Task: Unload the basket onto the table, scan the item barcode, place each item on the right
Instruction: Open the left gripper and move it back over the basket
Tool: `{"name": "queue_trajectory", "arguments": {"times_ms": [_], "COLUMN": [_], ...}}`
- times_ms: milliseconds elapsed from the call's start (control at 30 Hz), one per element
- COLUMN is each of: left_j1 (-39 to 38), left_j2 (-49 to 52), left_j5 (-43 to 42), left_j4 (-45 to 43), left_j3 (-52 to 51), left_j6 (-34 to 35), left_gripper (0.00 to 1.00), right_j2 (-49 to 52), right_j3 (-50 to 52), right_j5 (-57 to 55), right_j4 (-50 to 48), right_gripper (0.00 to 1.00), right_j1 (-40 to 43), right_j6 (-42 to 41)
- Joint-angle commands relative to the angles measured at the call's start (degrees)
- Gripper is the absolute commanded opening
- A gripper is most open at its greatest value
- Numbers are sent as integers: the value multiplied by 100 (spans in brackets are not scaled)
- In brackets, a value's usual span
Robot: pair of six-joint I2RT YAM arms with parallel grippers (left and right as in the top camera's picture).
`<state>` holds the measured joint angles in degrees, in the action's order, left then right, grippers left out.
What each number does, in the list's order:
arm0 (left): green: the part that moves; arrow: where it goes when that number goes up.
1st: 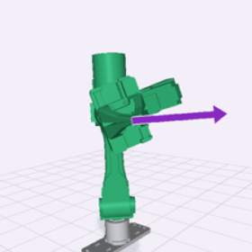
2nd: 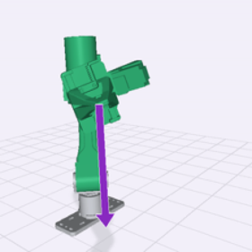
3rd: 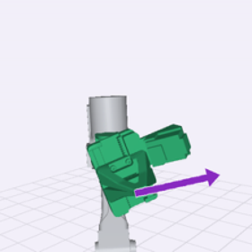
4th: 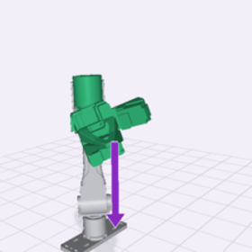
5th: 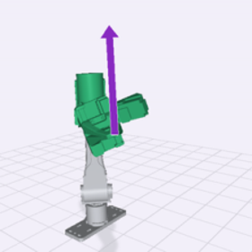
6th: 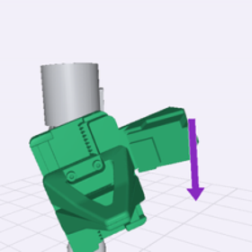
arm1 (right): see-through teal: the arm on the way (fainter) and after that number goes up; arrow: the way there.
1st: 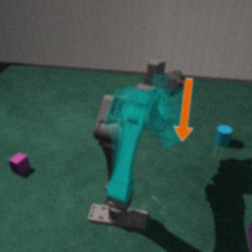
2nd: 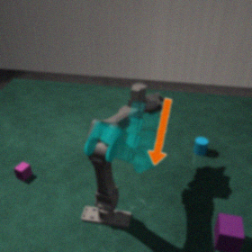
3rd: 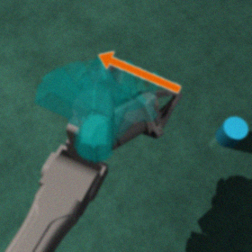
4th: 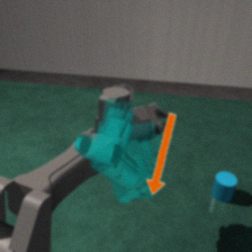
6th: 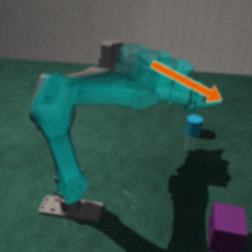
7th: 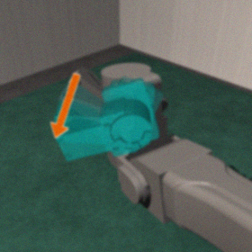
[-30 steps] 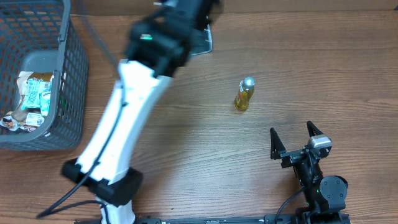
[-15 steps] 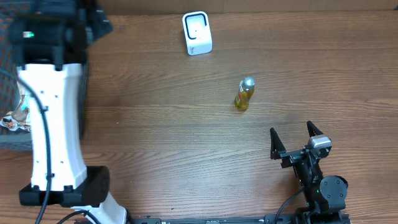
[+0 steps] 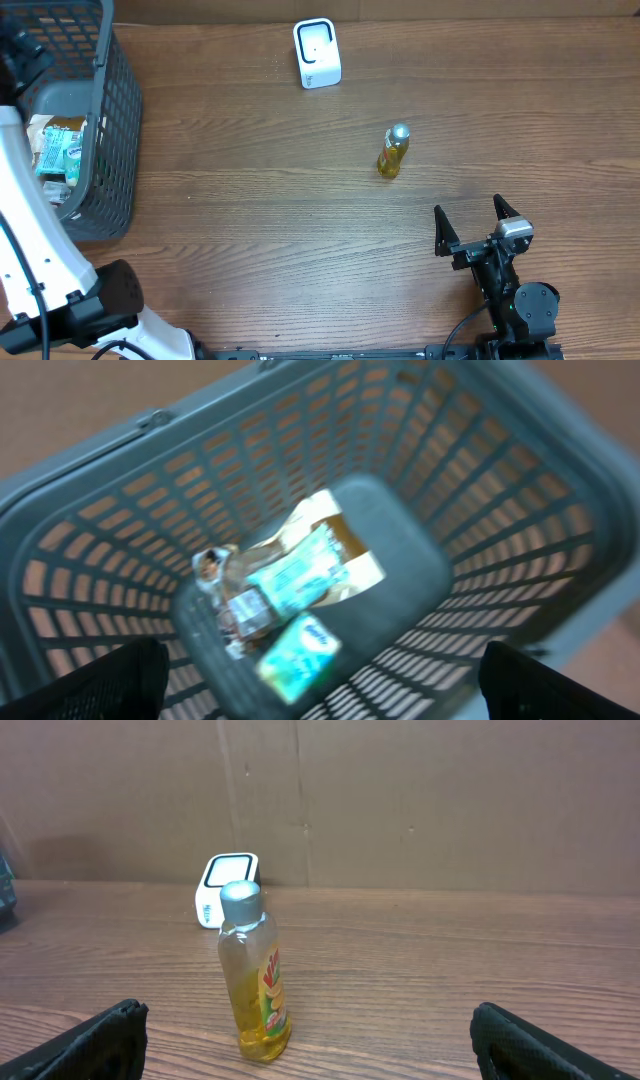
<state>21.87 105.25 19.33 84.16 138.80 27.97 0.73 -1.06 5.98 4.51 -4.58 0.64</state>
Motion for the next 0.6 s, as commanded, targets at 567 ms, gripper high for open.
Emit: {"name": "queue_trajectory", "arguments": {"times_ms": [567], "left_j1": [492], "left_j2": [1996], "left_j5": [-1576], "left_j4": [1266], "left_j3": [-348], "left_j6": [-1379], "left_gripper": [100], "right_j2": [-57], "right_j3": [61], "right_j5": [-7], "right_j4": [-24], "right_gripper": [100], "right_j1": [11], "right_j6": [26]}}
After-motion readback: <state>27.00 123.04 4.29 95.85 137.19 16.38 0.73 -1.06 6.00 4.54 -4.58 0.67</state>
